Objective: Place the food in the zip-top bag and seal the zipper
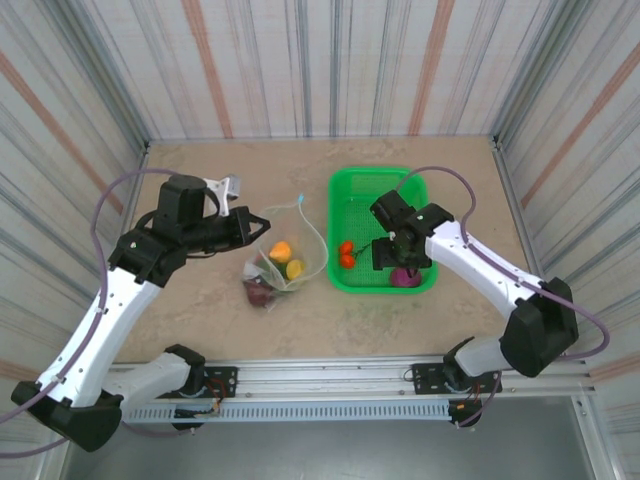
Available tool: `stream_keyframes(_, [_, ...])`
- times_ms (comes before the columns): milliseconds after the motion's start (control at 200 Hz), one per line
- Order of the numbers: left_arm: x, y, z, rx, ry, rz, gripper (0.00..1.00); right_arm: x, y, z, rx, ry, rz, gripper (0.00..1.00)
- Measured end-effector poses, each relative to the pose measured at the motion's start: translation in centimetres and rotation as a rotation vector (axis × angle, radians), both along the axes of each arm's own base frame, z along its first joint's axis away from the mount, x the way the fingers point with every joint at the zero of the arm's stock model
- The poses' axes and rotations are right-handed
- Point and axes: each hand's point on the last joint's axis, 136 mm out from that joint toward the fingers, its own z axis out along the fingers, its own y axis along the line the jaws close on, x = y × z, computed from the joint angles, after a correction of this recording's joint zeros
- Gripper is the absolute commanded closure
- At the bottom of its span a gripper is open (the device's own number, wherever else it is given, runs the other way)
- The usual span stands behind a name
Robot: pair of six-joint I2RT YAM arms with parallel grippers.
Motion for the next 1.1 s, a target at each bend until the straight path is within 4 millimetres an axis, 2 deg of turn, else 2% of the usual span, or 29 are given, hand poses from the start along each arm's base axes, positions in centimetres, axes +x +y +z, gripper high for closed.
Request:
stream_keyframes(200, [-0.1,0.1,-0.8,0.012,0.01,-0.005,1.0,-0.3,-1.7,-2.4,-0.038,0.075,-0.05,0.13])
stream_keyframes(461, [-0.3,0.2,-0.7,0.015,-0.003,-0.006,1.0,0.2,-1.4,-5.1,-0.049,0.131,-0.062,0.16])
stream_keyframes(731, [-0.4,0.4,-1.0,0.019,0.001,-0.004,1.0,0.8,-0.9,-7.9,-0.065,0.185,-0.066,0.25])
stream_keyframes(887, [-0.2,0.6,-1.0,0.021,-0.001,0.005,1.0,1.0,-1.1,-8.1,-0.081,0.183,-0.067,0.34])
stream_keyframes(1097, [-0.2,0.6,-1.0,0.021,-0.001,0.005,1.0,2.1,-0.5,-7.3,-0.064,0.137,-0.065,0.37])
